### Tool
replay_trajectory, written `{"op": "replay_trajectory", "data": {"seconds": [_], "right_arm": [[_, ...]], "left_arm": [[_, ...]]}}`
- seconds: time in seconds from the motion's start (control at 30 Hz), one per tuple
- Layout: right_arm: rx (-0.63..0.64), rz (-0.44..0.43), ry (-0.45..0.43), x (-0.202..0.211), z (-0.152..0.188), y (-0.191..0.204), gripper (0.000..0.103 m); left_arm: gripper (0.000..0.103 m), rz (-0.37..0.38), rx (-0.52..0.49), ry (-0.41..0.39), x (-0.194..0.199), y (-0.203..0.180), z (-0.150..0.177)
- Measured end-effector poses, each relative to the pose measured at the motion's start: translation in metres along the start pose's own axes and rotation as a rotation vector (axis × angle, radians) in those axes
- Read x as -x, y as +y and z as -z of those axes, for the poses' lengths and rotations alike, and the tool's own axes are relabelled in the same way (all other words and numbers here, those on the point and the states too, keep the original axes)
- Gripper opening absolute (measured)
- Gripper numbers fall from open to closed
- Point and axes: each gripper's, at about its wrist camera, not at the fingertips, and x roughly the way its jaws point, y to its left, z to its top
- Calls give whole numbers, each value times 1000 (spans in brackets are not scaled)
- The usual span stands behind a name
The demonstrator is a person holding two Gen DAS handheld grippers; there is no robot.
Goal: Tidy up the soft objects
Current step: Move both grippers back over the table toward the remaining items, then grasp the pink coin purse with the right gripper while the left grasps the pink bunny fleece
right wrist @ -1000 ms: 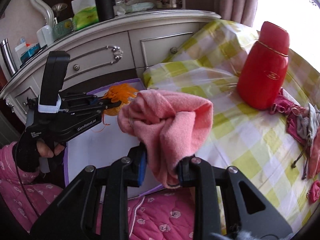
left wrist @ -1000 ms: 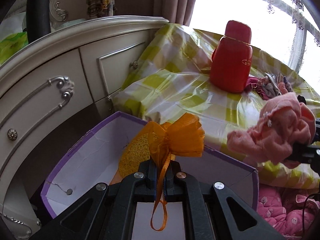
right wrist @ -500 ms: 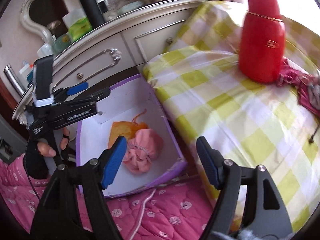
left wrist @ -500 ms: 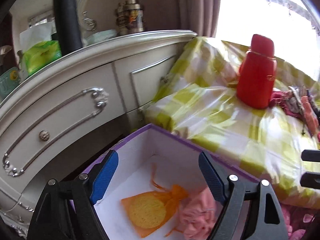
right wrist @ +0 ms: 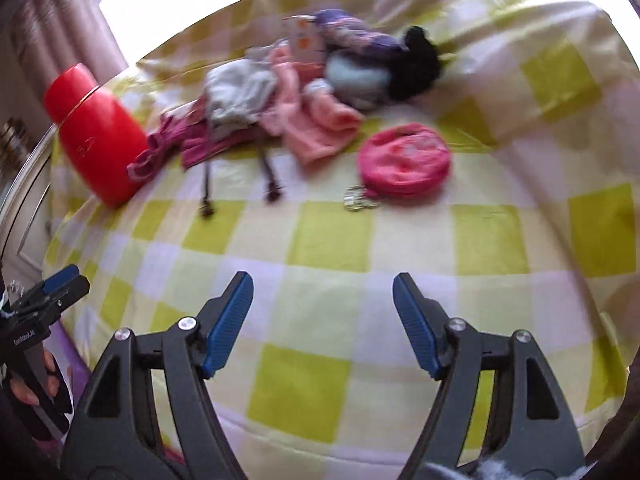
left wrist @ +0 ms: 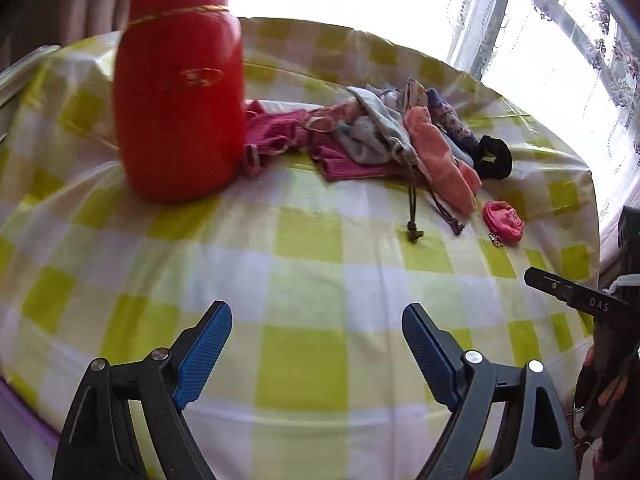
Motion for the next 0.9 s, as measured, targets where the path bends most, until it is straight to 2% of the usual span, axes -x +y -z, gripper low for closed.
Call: {"op": "replay_trajectory", "data": {"seconds": [0.07, 0.2, 0.27, 0.3, 0.33, 0.4, 0.53, 0.6, 0.63, 0.77, 0.83, 0.9], "right_arm": [[-45, 22, -4, -4, -10, -23, 76], [-36, 68, 2, -26, -36, -41, 77], [-35, 78, 0, -38, -49, -43, 78], [-34, 83, -5, -44, -56, -44, 83], [-29, 86, -8, -49, -61, -43, 88], [0, 106, -7, -61, -73, -38, 91], [91, 200, 7, -81, -88, -24, 91], [112, 222, 0, -83, -89, -22, 90], [111, 216, -15, -81, -88, -22, 74], [144, 212, -123, -57, -76, -13, 75], [158, 216, -144, -43, -63, -9, 75], [144, 180, -164, -28, -50, -10, 75]], "left_arm": [[88, 1, 7, -16, -20, -20, -10], [88, -38, 48, -41, -54, -40, -22], [88, -56, 81, -22, -62, -38, -22], [88, -52, 88, -23, -64, -37, -22], [88, -36, 101, -30, -63, -34, -22], [91, -7, 120, -40, -61, -30, -21], [92, -27, 101, -35, -64, -36, -22], [92, -47, 89, -32, -65, -40, -22], [92, -56, 90, -33, -65, -41, -21], [92, -73, 98, -40, -64, -40, -20], [92, -59, 108, -44, -63, -37, -20], [92, -47, 115, -47, -62, -35, -19]]}}
